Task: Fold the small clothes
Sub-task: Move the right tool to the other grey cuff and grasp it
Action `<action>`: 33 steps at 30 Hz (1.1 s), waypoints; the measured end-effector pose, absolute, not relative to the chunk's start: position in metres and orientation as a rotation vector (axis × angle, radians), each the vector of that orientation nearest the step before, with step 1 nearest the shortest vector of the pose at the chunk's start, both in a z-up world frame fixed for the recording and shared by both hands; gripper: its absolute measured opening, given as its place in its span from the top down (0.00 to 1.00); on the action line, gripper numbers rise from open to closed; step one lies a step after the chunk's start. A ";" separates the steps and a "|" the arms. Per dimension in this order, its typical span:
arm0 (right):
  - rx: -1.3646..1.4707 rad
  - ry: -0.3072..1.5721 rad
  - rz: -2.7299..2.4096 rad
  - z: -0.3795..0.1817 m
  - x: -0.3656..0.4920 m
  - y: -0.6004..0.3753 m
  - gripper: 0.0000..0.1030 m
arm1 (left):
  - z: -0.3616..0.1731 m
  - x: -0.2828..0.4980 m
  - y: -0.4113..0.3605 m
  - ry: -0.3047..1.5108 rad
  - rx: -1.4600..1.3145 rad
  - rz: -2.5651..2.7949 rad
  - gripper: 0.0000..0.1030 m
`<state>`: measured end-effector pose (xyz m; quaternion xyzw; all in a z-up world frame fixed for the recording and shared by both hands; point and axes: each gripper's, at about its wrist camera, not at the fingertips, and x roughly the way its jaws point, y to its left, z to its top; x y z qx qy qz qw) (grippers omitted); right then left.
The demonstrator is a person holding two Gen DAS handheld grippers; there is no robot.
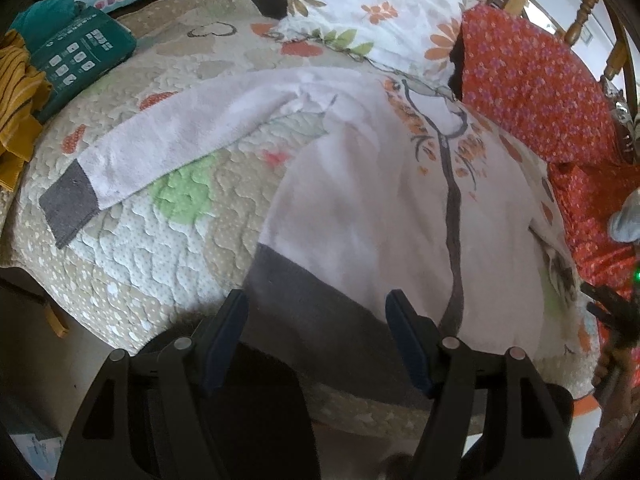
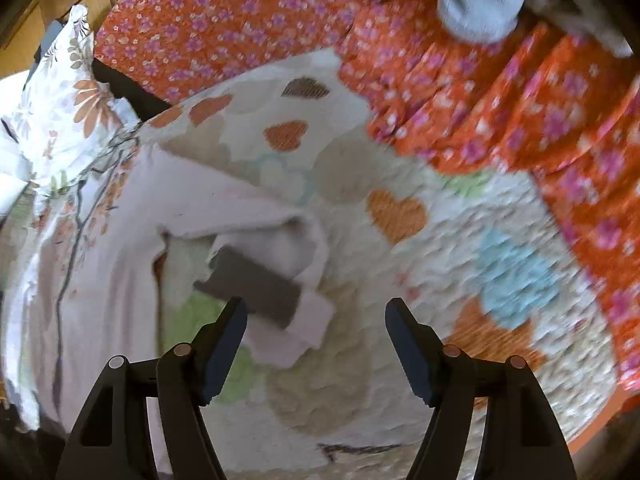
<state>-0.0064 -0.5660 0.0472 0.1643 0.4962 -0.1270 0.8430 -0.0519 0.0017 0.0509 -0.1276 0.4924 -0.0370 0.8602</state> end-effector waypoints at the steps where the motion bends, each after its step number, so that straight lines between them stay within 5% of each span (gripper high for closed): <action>1: 0.370 1.059 -0.265 0.039 -0.003 -0.570 0.19 | 0.050 -0.053 -0.001 1.039 -0.269 -0.084 0.32; 4: 0.511 1.098 -0.222 0.006 0.011 -0.579 0.26 | 0.051 -0.055 -0.008 1.048 -0.264 -0.100 0.32; 5: 0.574 1.102 -0.196 -0.002 0.015 -0.582 0.63 | 0.052 -0.057 -0.010 1.047 -0.259 -0.103 0.32; 9: 0.428 1.072 -0.223 0.032 0.030 -0.585 0.79 | 0.060 -0.060 -0.016 1.028 -0.237 -0.118 0.32; 14: -0.214 0.858 -0.358 0.145 0.024 -0.556 0.73 | 0.059 -0.055 -0.017 1.025 -0.257 -0.122 0.31; 16: -0.332 0.805 -0.395 0.165 0.007 -0.553 0.50 | 0.057 -0.055 -0.018 1.027 -0.258 -0.124 0.31; 17: -0.381 0.789 -0.443 0.169 -0.002 -0.557 0.28 | 0.055 -0.054 -0.019 1.031 -0.259 -0.126 0.31; 18: -0.410 0.781 -0.472 0.169 -0.009 -0.560 0.21 | 0.052 -0.053 -0.019 1.037 -0.260 -0.129 0.31; 33: 0.117 1.010 -0.419 0.069 -0.041 -0.650 0.21 | 0.036 -0.046 -0.034 1.103 -0.232 -0.137 0.31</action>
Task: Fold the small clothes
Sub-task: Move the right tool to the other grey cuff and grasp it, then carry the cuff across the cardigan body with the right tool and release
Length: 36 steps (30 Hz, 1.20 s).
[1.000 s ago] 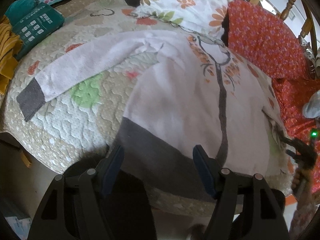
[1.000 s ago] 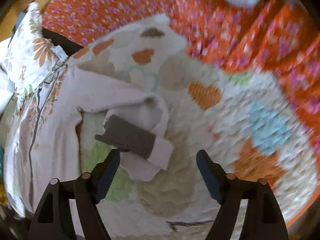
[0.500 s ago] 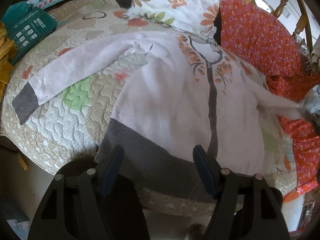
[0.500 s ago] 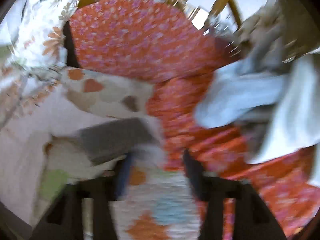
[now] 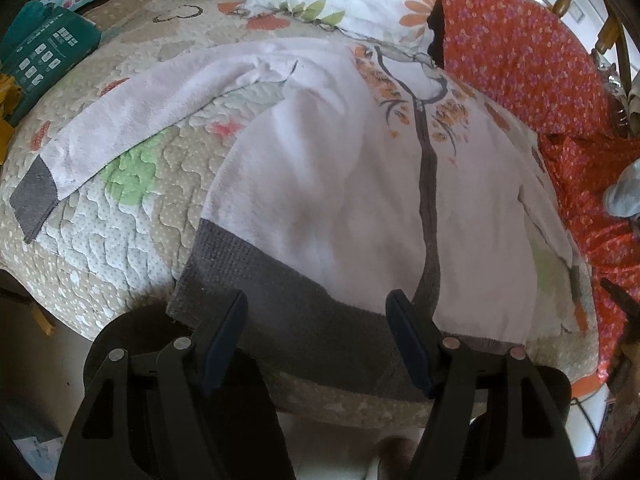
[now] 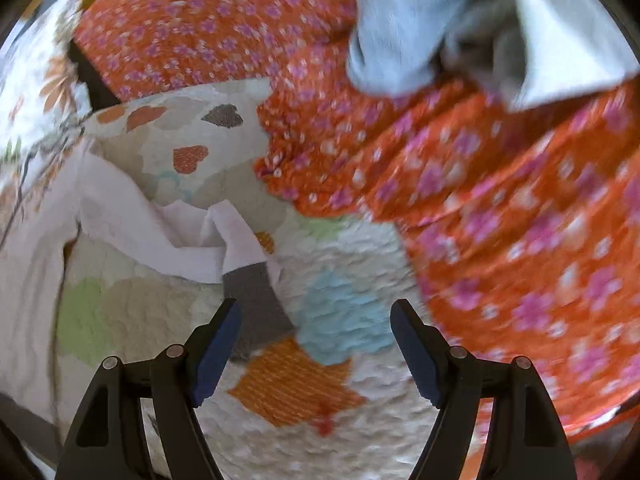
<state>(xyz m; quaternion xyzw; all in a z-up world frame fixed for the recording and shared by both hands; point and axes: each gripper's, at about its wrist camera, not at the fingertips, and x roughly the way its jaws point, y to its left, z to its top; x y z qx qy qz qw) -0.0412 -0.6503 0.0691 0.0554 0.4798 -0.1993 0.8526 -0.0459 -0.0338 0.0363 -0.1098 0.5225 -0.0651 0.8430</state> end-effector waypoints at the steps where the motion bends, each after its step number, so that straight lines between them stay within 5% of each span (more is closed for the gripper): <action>1: 0.169 1.027 -0.393 0.059 -0.038 -0.655 0.21 | 0.036 -0.046 -0.035 1.108 -0.226 -0.138 0.31; 5: 0.276 1.134 -0.377 0.009 -0.024 -0.667 0.21 | 0.033 -0.046 -0.040 1.123 -0.215 -0.133 0.31; 7: 0.317 1.108 -0.379 0.003 -0.025 -0.671 0.40 | 0.032 -0.046 -0.043 1.131 -0.210 -0.135 0.31; 8: 0.377 1.085 -0.354 0.008 -0.026 -0.678 0.86 | 0.032 -0.045 -0.044 1.134 -0.207 -0.136 0.31; 9: 0.454 1.081 -0.325 0.011 -0.026 -0.686 0.97 | 0.032 -0.045 -0.045 1.137 -0.204 -0.138 0.31; 18: 0.283 0.948 -0.801 0.098 -0.028 -0.757 0.95 | 0.027 -0.040 -0.057 1.145 -0.209 -0.158 0.31; 19: 0.311 0.949 -0.792 0.100 -0.030 -0.759 0.90 | 0.026 -0.041 -0.058 1.151 -0.208 -0.161 0.31; 21: 0.400 0.929 -0.715 0.096 -0.038 -0.759 0.58 | 0.023 -0.040 -0.060 1.160 -0.205 -0.164 0.31; 23: 0.477 0.922 -0.643 0.083 -0.046 -0.751 0.47 | 0.021 -0.039 -0.061 1.165 -0.203 -0.165 0.31; 36: 0.998 0.806 -0.436 -0.015 -0.048 -0.740 0.43 | 0.023 -0.033 -0.053 1.164 -0.234 -0.153 0.31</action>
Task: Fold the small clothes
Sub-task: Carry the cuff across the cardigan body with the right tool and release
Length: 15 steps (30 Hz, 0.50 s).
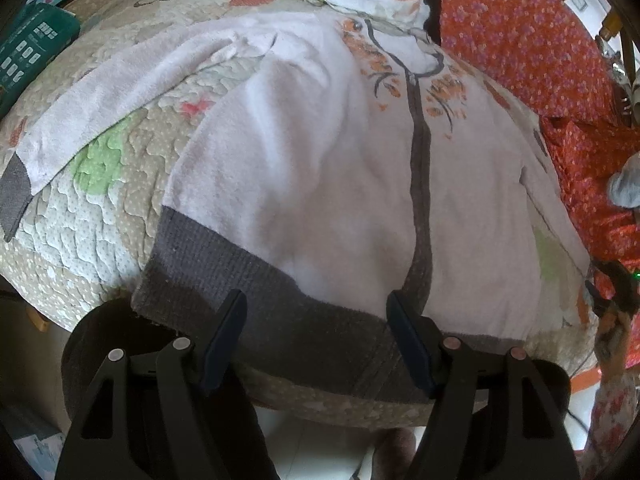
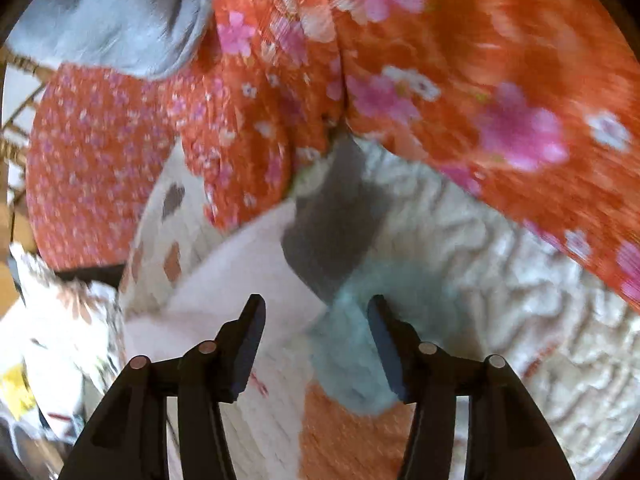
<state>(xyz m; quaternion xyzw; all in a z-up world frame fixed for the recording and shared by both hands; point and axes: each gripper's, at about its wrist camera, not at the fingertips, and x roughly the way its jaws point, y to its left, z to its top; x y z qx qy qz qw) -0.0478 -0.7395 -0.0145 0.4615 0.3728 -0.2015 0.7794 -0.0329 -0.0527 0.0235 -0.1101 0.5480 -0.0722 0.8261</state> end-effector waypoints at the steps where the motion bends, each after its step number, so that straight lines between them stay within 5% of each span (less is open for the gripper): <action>1: 0.985 0.801 -0.450 -0.014 -0.041 -0.740 0.43 | 0.025 -0.032 -0.051 1.160 -0.240 -0.149 0.31; 2: 0.970 0.800 -0.467 -0.015 -0.033 -0.740 0.45 | 0.027 -0.031 -0.047 1.155 -0.249 -0.146 0.31; 5: 0.917 0.843 -0.510 -0.013 -0.007 -0.738 0.91 | 0.035 -0.028 -0.035 1.139 -0.283 -0.137 0.31; 15: 0.551 0.801 -0.272 0.097 0.092 -0.599 0.91 | 0.065 -0.018 0.038 1.015 -0.411 -0.094 0.26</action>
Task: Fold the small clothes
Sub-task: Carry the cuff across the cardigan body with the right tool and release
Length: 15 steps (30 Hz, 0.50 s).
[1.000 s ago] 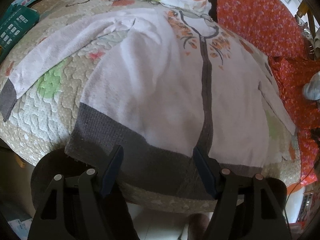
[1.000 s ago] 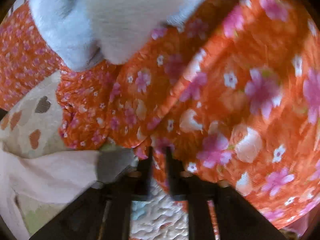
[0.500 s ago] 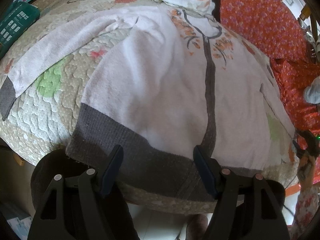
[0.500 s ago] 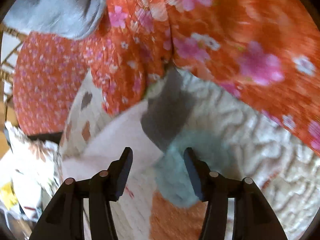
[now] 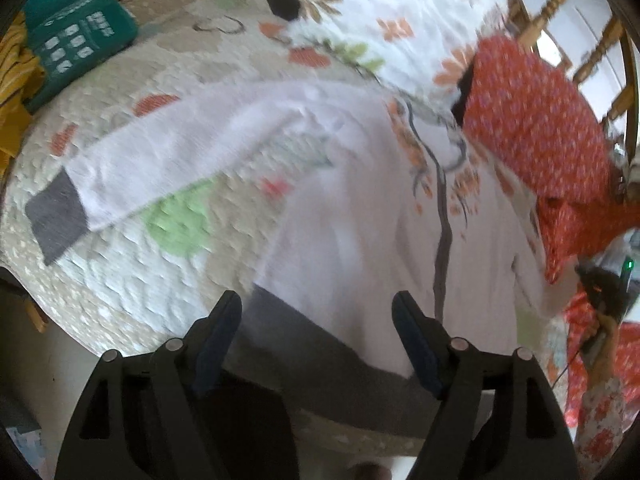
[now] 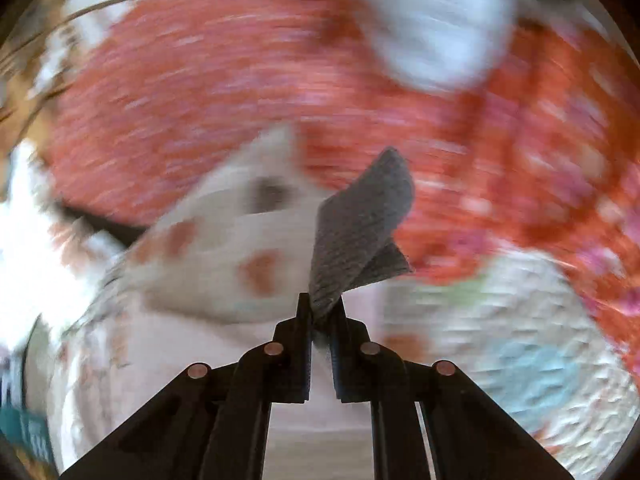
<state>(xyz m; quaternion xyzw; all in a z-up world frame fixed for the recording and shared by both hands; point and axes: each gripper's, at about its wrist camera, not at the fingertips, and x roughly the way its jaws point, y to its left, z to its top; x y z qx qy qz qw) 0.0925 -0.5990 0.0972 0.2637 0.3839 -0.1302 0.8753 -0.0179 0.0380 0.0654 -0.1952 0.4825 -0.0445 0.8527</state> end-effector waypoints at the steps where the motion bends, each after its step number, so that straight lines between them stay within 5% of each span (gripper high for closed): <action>1: 0.527 0.807 -0.195 0.108 0.111 -0.567 0.91 | 0.066 -0.018 0.044 1.009 -0.419 -0.090 0.26; 15: 0.353 1.006 0.251 0.066 0.240 -0.248 0.91 | 0.033 -0.038 0.165 1.002 -0.516 0.115 0.25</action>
